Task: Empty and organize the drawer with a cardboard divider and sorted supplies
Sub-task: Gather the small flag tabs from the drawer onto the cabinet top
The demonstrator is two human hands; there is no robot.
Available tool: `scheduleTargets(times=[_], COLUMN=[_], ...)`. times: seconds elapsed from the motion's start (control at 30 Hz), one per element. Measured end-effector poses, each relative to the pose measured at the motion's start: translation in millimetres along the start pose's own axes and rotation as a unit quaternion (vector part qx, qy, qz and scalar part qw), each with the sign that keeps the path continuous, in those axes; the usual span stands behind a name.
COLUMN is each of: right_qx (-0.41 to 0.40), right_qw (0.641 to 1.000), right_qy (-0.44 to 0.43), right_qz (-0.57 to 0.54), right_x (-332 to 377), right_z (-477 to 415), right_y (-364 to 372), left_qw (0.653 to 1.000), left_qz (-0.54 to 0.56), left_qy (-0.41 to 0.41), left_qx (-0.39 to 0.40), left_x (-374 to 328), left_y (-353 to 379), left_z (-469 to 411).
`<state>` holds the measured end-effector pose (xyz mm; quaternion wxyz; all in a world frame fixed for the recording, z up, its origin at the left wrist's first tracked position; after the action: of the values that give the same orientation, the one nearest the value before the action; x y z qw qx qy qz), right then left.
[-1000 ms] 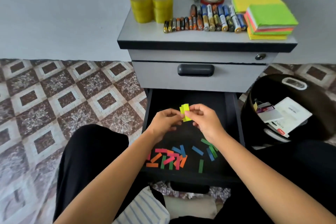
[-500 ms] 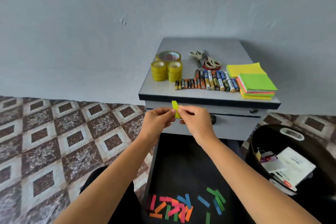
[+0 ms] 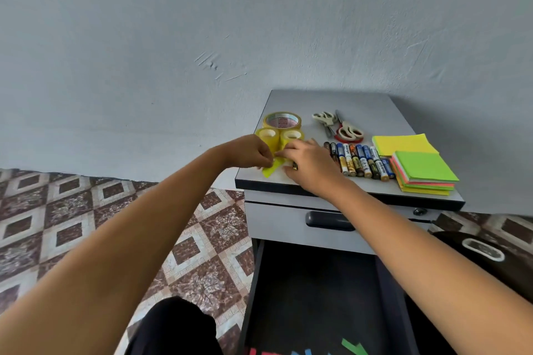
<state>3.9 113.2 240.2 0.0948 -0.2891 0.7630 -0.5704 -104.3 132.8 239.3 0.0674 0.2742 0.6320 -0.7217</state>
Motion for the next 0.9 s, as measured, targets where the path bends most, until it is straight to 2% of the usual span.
scheduleTargets(times=[0.1, 0.17, 0.33, 0.5, 0.67, 0.9], right_qx=[0.033, 0.057, 0.088, 0.115, 0.118, 0.101], right_qw=[0.998, 0.996, 0.991, 0.986, 0.986, 0.992], right_qy=[-0.015, -0.018, -0.027, -0.026, -0.029, -0.010], right_qz=[0.045, 0.073, 0.102, 0.118, 0.114, 0.071], right_x=[4, 6, 8, 9, 10, 7], right_z=[-9, -15, -20, -20, -20, -23], right_y=[9, 16, 25, 29, 29, 28], left_qw=[0.998, 0.998, 0.999, 0.997, 0.998, 0.995], left_qz=[-0.033, -0.035, -0.031, -0.055, -0.061, -0.051], left_qy=[-0.012, -0.015, -0.009, 0.004, 0.026, 0.045], left_qx=[0.057, 0.059, 0.026, -0.051, -0.021, -0.069], left_x=[8, 10, 12, 17, 21, 22], left_y=[10, 11, 7, 0, 9, 6], left_z=[-7, -8, -6, 3, 15, 11])
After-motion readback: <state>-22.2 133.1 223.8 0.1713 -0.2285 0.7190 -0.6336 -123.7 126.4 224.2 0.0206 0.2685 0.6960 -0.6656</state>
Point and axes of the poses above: each hand's wrist, its own z-axis away from the middle knuckle, its own y-axis out of the palm, x = y × z, the point moved 8 cm from there along -z, towards the middle knuckle, and after that the axes turned 3 degrees about y, right-handed, at the moved point
